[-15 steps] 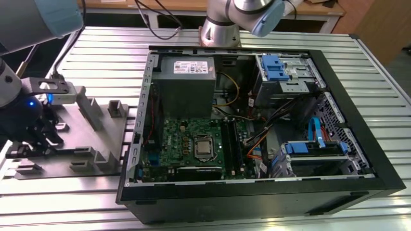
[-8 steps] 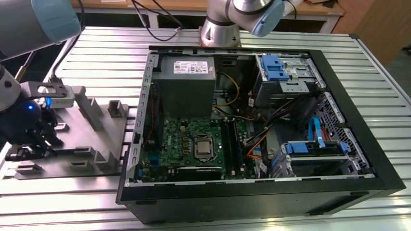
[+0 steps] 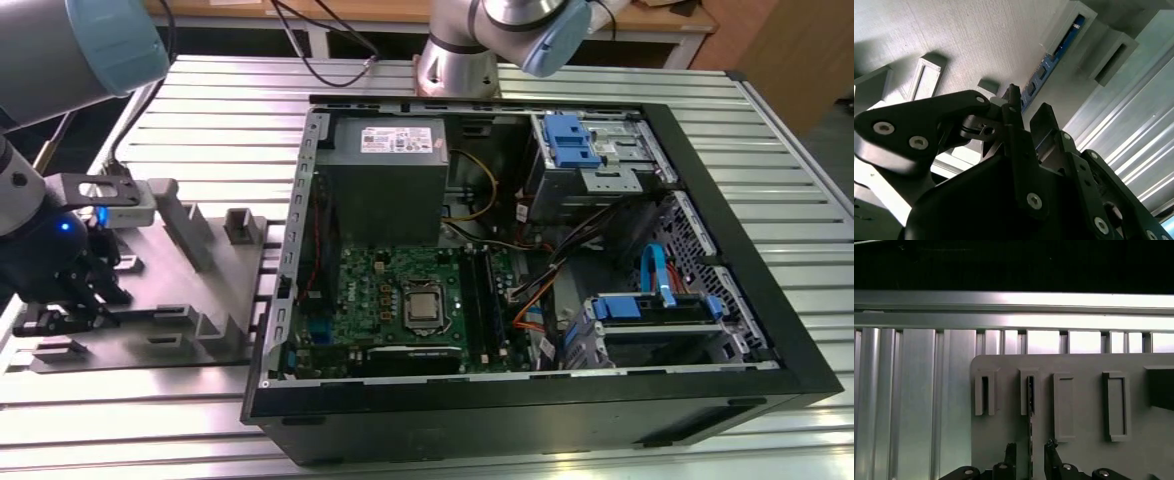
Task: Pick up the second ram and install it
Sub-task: 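Pick up the second ram and move it above second insertion slot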
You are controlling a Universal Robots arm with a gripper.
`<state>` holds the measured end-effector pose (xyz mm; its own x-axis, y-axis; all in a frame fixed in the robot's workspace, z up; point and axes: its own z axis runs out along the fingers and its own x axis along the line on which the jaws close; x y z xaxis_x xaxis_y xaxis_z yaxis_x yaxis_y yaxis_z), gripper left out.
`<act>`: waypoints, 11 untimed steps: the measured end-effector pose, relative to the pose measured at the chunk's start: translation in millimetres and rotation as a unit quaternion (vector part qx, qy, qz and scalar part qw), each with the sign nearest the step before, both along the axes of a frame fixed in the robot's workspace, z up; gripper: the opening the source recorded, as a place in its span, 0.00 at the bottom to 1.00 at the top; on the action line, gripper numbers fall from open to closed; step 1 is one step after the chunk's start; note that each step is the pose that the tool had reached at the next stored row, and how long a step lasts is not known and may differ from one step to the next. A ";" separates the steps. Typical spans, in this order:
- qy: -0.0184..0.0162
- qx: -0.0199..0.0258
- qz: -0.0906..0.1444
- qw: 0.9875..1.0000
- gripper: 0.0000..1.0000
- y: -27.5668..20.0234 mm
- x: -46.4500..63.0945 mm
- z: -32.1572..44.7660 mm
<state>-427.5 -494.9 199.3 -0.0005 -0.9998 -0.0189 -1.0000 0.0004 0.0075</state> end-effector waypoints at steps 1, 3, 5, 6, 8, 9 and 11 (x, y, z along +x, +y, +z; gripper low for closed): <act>0.000 0.000 0.000 1.000 0.34 0.0 0.0 0.0; 0.000 0.000 0.000 1.000 0.28 0.0 0.0 0.0; 0.000 -0.001 0.000 1.000 0.21 0.0 0.0 -0.1; 0.000 -0.001 0.000 1.000 0.21 0.0 0.0 -0.1; 0.000 -0.001 0.000 1.000 0.21 0.0 0.0 0.0; 0.000 -0.001 0.000 1.000 0.21 0.0 0.0 1.0; 0.000 -0.001 0.000 1.000 0.21 0.1 0.0 2.1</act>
<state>-427.4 -494.8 201.4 -0.0005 -0.9999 -0.0173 -1.0000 0.0004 0.0074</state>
